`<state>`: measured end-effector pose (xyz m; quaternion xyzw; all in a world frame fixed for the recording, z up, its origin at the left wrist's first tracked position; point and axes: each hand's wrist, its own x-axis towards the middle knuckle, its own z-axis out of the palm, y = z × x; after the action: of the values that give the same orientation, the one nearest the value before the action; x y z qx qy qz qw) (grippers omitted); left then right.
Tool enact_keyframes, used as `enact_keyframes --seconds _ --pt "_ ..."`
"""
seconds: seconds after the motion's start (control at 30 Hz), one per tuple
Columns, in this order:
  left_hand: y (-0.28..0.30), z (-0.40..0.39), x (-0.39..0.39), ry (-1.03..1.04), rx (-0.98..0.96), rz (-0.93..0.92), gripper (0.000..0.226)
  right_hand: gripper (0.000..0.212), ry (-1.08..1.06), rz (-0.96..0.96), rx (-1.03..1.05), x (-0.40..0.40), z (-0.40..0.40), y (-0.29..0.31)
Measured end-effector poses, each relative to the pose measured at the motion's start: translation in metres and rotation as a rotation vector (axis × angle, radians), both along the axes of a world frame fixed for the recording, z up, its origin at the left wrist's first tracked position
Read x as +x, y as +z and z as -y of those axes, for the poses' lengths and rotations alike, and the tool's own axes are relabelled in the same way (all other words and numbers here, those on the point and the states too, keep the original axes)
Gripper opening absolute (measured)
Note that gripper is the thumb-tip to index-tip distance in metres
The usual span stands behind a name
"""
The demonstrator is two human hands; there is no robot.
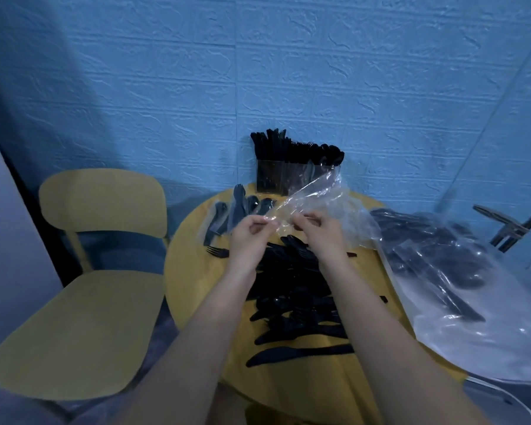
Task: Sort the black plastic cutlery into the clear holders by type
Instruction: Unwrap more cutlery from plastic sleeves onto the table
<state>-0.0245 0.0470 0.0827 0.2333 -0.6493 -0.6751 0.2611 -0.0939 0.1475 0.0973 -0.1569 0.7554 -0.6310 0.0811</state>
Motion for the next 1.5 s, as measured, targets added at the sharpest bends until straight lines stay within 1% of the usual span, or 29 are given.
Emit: enact_keyframes --seconds 0.07,0.13,0.2,0.27,0.3,0.33,0.4,0.43,0.47,0.5,0.57,0.7,0.77,0.83,0.9,1.0,1.07,1.17,1.23,1.27,1.33,1.4,1.43,1.47,1.5 --pt "0.000 0.012 -0.008 -0.066 -0.143 0.072 0.010 0.018 -0.043 0.027 -0.041 -0.017 0.005 0.002" --pt "-0.003 0.035 -0.014 -0.068 -0.299 0.139 0.011 0.019 -0.052 0.026 0.025 -0.035 0.007 0.002" --pt "-0.012 0.072 -0.020 0.036 -0.435 0.243 0.011 0.019 -0.069 0.002 0.167 -0.057 0.008 -0.003" --pt "-0.027 0.114 -0.025 0.147 -0.550 0.387 0.013 0.012 -0.109 -0.049 0.335 -0.078 0.008 -0.008" --pt "-0.033 0.131 -0.027 0.184 -0.597 0.449 0.014 0.014 -0.134 -0.090 0.421 -0.087 0.009 -0.010" --pt "-0.038 0.144 -0.028 0.216 -0.626 0.512 0.023 0.020 -0.165 -0.130 0.504 -0.095 0.008 -0.011" --pt "-0.044 0.160 -0.031 0.219 -0.651 0.723 0.051 0.027 -0.221 -0.219 0.696 -0.106 0.005 -0.014" --pt "-0.046 0.165 -0.032 0.185 -0.684 0.828 0.056 0.028 -0.240 -0.261 0.802 -0.110 0.003 -0.016" --pt "-0.048 0.169 -0.033 0.141 -0.707 0.899 0.053 0.029 -0.252 -0.295 0.891 -0.114 0.001 -0.017" --pt "-0.049 0.171 -0.034 0.107 -0.706 0.924 0.047 0.032 -0.259 -0.318 0.948 -0.116 -0.001 -0.019" --pt "-0.049 0.175 -0.036 0.071 -0.640 0.893 0.033 0.035 -0.274 -0.368 0.990 -0.120 -0.003 -0.022" --pt "-0.042 0.174 -0.040 0.052 -0.548 0.795 0.020 0.035 -0.291 -0.479 0.947 -0.110 -0.002 -0.025" --pt "-0.038 0.173 -0.037 0.106 -0.540 0.730 0.011 0.033 -0.276 -0.515 0.921 -0.100 -0.001 -0.025" --pt "-0.034 0.170 -0.031 0.197 -0.535 0.657 0.010 0.031 -0.274 -0.550 0.889 -0.090 -0.002 -0.024" --pt "-0.029 0.164 -0.023 0.302 -0.476 0.523 0.007 0.029 -0.278 -0.585 0.842 -0.080 -0.003 -0.021" --pt "-0.020 0.148 -0.011 0.345 -0.252 0.275 0.007 0.023 -0.213 -0.620 0.697 -0.059 -0.002 -0.015" --pt "-0.012 0.131 -0.005 0.311 -0.076 0.147 0.014 0.020 -0.094 -0.585 0.548 -0.041 0.001 -0.009" --pt "0.002 0.092 0.004 0.204 0.135 -0.015 0.028 0.022 0.132 -0.453 0.396 -0.006 0.006 0.005" --pt "0.012 0.063 0.011 0.123 0.208 -0.090 0.034 0.028 0.245 -0.350 0.330 0.015 0.008 0.010" --pt "0.017 0.048 0.015 0.092 0.234 -0.118 0.036 0.028 0.276 -0.314 0.287 0.024 0.009 0.010" --pt "0.023 0.027 0.023 0.042 0.283 -0.167 0.036 0.013 0.280 -0.238 0.133 0.036 0.007 0.007" --pt "0.026 0.015 0.030 0.011 0.285 -0.187 0.034 0.015 0.219 -0.169 -0.017 0.042 0.001 0.006" --pt "0.027 0.009 0.034 0.022 0.242 -0.176 0.034 0.016 0.183 -0.167 -0.042 0.044 -0.005 0.007" --pt "0.027 0.005 0.039 0.066 0.152 -0.157 0.034 0.016 0.158 -0.173 -0.049 0.046 -0.011 0.008" --pt "0.026 0.001 0.043 0.139 0.007 -0.142 0.035 0.016 0.146 -0.181 -0.041 0.047 -0.017 0.009"
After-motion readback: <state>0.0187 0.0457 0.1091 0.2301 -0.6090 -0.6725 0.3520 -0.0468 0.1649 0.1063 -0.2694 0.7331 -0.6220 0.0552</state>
